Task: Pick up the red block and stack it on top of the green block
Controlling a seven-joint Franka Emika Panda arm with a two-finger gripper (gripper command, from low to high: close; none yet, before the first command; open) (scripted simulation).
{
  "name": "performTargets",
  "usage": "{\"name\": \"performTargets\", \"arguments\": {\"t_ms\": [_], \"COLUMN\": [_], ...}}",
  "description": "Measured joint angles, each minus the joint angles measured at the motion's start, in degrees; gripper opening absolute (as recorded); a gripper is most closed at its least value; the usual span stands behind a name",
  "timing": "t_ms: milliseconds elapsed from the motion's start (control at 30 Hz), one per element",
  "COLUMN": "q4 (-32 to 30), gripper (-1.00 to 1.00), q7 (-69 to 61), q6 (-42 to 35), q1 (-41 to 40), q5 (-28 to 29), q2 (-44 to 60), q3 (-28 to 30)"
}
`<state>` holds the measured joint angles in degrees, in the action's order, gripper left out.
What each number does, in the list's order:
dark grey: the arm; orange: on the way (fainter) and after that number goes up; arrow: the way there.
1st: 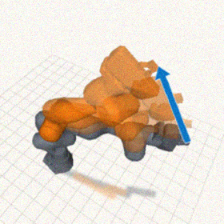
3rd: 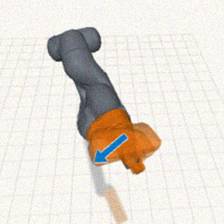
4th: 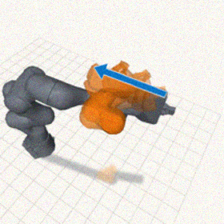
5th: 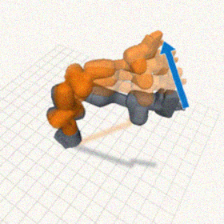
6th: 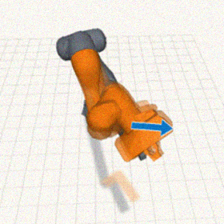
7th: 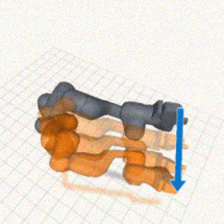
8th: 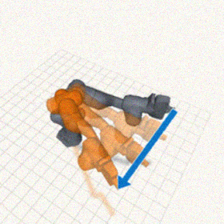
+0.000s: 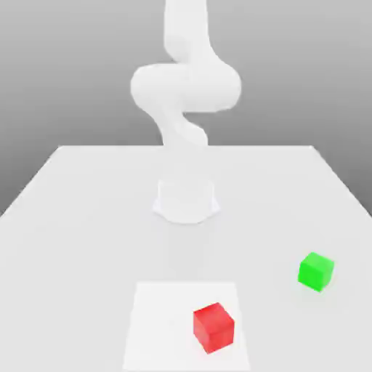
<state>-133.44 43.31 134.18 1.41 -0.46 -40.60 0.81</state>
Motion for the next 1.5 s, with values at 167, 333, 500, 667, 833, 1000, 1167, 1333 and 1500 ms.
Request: {"name": "performTargets", "arguments": {"t_ms": [167, 333, 500, 667, 833, 1000, 1167, 1333, 1500], "q4": [-3.41, -6.7, -10.0, -13.3, -14.59, -13.61, -13.53, -14.72, -18.22], "gripper": [0.0, 0.0, 0.0, 0.0, 0.0, -1.0, -1.0, -1.0, -1.0], "q7": [-5.24, -10.19, -15.07, -18.97, -20.9, -21.58, -21.52, -20.78, -23.56], "q6": [4.92, 9.65, 14.41, 19.19, 25.65, 31.73, 32.11, 25.47, 20.98], "q1": [2.64, 5.11, 6.57, 7.42, 7.41, 6.76, 6.66, 7.07, 14.6], "q5": [-1.05, -1.87, -2.59, -1.96, -1.06, -1.85, -1.8, -0.75, -1.59], "q2": [10.75, 21.16, 31.56, 41.88, 52.16, 59.46, 59.98, 52.12, 44.19], "q3": [1.39, 2.54, 2.67, 2.05, 1.78, 0.95, 0.84, 1.47, -4.54]}}
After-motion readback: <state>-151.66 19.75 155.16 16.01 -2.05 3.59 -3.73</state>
